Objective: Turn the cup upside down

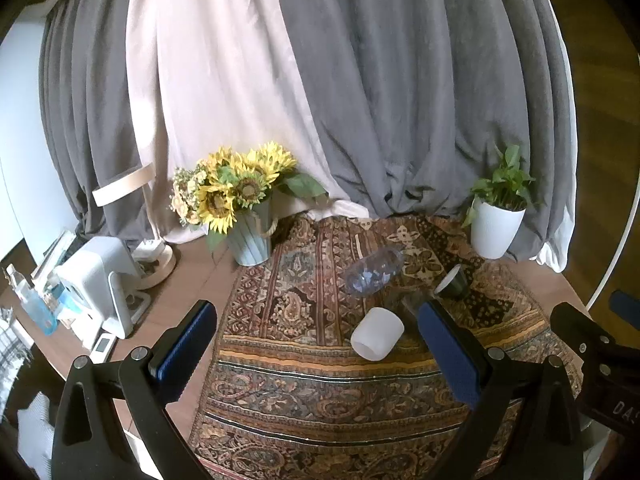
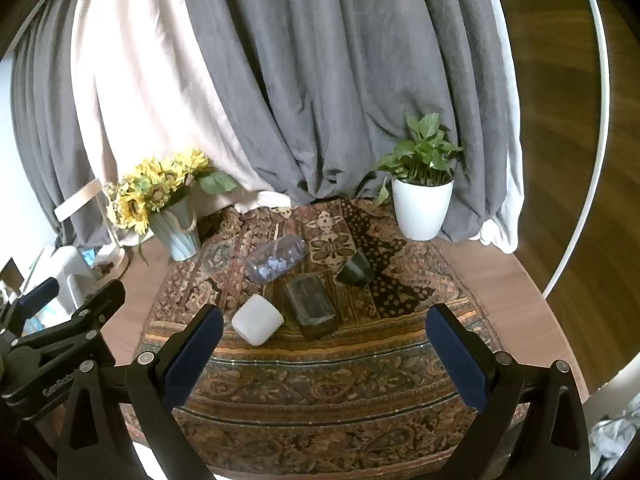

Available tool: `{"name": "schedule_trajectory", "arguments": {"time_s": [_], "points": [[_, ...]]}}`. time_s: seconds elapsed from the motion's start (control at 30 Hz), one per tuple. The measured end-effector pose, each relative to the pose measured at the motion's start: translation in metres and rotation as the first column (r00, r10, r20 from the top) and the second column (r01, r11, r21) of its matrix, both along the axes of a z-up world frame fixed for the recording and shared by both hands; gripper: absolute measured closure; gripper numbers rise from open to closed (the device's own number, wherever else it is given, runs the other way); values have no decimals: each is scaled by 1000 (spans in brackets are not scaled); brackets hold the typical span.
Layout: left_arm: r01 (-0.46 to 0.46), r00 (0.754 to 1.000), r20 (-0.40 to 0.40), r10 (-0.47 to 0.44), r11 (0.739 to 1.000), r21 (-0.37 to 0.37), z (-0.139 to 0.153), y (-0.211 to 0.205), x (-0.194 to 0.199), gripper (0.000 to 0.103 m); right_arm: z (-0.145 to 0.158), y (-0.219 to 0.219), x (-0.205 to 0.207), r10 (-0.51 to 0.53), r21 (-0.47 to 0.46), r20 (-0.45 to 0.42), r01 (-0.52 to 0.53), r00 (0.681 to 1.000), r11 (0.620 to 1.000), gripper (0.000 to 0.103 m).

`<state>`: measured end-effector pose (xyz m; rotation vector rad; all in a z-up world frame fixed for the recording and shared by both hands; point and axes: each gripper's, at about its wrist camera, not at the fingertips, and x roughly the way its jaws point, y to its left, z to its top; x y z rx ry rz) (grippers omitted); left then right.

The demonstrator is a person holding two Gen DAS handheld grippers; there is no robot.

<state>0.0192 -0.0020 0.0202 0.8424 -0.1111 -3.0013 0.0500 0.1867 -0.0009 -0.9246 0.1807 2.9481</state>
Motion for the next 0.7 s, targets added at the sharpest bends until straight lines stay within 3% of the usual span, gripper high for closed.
{"name": "schedule_trajectory", "arguments": {"time_s": [0.7], "points": [[-7, 1000, -26, 7, 1000, 6, 7, -1, 9, 1, 11, 1, 10, 3, -2, -38, -3, 999, 1000, 1]]}}
